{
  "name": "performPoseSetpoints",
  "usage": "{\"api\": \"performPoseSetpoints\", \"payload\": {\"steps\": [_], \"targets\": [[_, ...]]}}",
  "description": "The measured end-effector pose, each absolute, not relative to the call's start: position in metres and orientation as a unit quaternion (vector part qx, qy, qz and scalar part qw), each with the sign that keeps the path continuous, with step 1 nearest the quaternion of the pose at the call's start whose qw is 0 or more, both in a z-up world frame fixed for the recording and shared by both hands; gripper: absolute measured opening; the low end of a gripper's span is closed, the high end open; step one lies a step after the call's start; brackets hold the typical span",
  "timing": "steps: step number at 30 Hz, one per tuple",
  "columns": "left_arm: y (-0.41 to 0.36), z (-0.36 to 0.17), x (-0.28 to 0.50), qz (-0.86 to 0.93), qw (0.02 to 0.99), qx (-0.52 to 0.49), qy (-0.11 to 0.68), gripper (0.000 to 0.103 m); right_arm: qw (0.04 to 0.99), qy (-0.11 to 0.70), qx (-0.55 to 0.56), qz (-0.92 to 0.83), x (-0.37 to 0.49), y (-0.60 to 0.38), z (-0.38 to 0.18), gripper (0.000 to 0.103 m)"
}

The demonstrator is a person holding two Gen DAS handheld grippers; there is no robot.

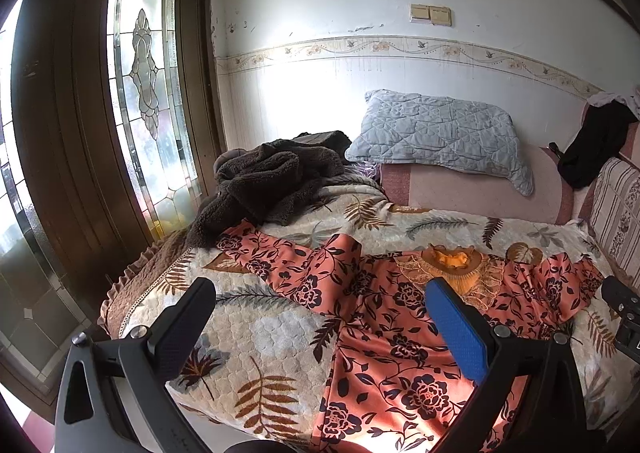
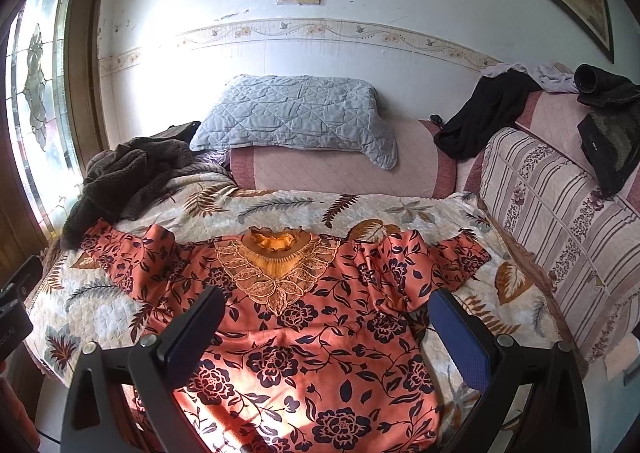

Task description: Fold small clothes

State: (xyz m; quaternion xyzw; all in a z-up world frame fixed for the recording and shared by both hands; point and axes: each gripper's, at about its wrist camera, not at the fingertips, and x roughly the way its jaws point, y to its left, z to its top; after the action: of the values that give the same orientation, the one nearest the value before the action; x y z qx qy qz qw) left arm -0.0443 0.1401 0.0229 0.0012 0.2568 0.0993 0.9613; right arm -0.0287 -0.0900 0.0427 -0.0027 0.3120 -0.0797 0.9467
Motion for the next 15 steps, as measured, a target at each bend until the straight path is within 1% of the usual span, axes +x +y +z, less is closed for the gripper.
{"api": "performPoseSetpoints", "payload": {"steps": [15], "targets": [[0.157,0.016,-0.030,0.127,0.957,-0.001,0.261,0.103,0.944,0.324,-0.003,-0.066,-0.008,-0.081,0.028,0.103]]}}
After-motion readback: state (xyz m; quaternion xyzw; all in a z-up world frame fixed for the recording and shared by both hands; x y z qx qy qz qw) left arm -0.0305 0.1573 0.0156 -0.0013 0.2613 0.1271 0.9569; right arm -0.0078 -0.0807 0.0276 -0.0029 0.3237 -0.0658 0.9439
